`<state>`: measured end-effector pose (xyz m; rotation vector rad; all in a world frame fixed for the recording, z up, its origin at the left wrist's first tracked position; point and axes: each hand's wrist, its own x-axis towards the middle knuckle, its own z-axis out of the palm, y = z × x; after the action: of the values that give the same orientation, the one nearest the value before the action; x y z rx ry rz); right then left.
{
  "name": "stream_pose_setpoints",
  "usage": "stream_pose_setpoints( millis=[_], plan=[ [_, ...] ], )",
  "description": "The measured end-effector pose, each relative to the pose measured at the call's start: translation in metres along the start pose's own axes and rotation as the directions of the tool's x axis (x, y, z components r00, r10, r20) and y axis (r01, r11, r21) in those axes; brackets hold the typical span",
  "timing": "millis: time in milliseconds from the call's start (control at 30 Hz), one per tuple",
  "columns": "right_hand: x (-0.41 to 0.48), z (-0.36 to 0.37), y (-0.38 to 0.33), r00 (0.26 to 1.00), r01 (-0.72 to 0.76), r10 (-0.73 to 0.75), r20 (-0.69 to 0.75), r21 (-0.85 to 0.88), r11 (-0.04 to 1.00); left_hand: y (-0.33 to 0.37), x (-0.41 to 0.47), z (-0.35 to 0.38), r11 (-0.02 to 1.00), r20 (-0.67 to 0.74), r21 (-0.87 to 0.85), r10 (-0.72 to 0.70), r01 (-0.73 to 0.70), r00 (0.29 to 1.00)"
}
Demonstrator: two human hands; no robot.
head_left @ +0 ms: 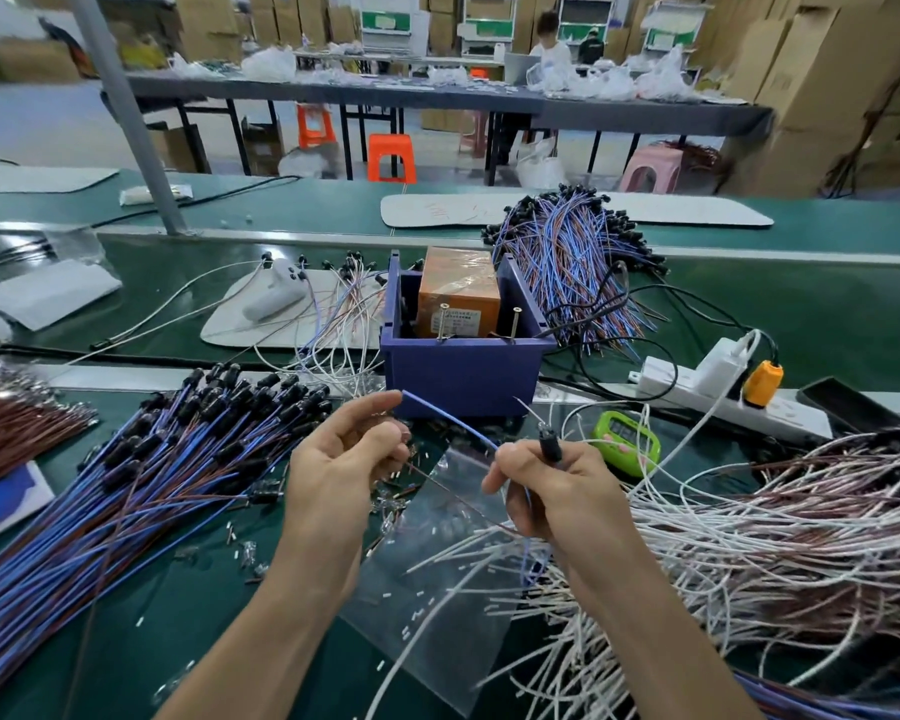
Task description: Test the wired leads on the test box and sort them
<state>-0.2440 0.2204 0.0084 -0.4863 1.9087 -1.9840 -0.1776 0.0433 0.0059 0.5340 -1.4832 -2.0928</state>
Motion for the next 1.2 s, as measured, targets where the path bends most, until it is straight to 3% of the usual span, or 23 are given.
stream_pose_setpoints(
  millis=[100,300,433,567,700,767,867,933,1000,1100,1167,1200],
  plan=[
    [-0.002,0.000,0.000,1.000,0.010,-0.010,0.026,-0.029,1.000,0.000,0.001,-0.002,0.996,0.054,0.074,0.047,-0.051,0.997],
    [-0.002,0.002,-0.002,0.999,0.038,-0.037,0.005,-0.047,0.998,0.001,0.003,-0.004,0.987,0.032,0.139,0.082,-0.086,0.996],
    [-0.001,0.005,-0.003,0.991,0.127,-0.130,-0.011,-0.138,0.982,0.003,-0.004,-0.004,0.934,0.181,0.317,0.111,-0.165,0.977],
    [0.000,0.008,0.001,0.987,0.157,-0.150,0.051,-0.194,0.968,0.002,-0.010,-0.001,0.924,0.245,0.349,0.071,-0.156,0.967],
    [0.001,-0.001,0.003,0.991,0.109,-0.118,-0.060,-0.137,0.984,0.005,0.005,-0.007,0.999,-0.094,0.041,-0.010,0.014,0.996],
    [0.000,-0.005,0.002,0.990,0.085,-0.091,-0.107,-0.062,0.994,0.005,0.012,-0.014,0.998,-0.160,0.057,0.028,-0.019,0.987],
    [0.000,0.002,-0.001,0.994,0.036,-0.025,-0.110,0.096,0.995,-0.004,0.007,-0.009,0.996,-0.025,-0.030,-0.086,0.085,0.996],
    [0.002,0.005,-0.003,0.991,0.004,0.016,-0.130,0.154,0.988,-0.007,0.004,-0.006,0.934,0.152,-0.228,-0.243,0.274,0.958],
    [0.002,0.005,-0.005,0.986,-0.030,0.063,-0.157,0.208,0.978,-0.007,0.004,-0.005,0.893,0.259,-0.277,-0.286,0.355,0.922],
    [0.001,0.003,-0.008,0.975,-0.049,0.112,-0.190,0.310,0.949,-0.006,0.006,-0.004,0.962,0.243,-0.115,-0.213,0.246,0.946],
    [0.002,0.004,-0.008,0.970,-0.033,0.116,-0.212,0.358,0.933,-0.006,0.004,-0.005,0.982,0.203,0.186,-0.045,0.006,0.978],
    [0.002,0.005,-0.007,0.968,-0.032,0.121,-0.222,0.370,0.929,-0.005,0.002,-0.006,0.926,0.187,0.356,0.064,-0.128,0.980]
  ],
)
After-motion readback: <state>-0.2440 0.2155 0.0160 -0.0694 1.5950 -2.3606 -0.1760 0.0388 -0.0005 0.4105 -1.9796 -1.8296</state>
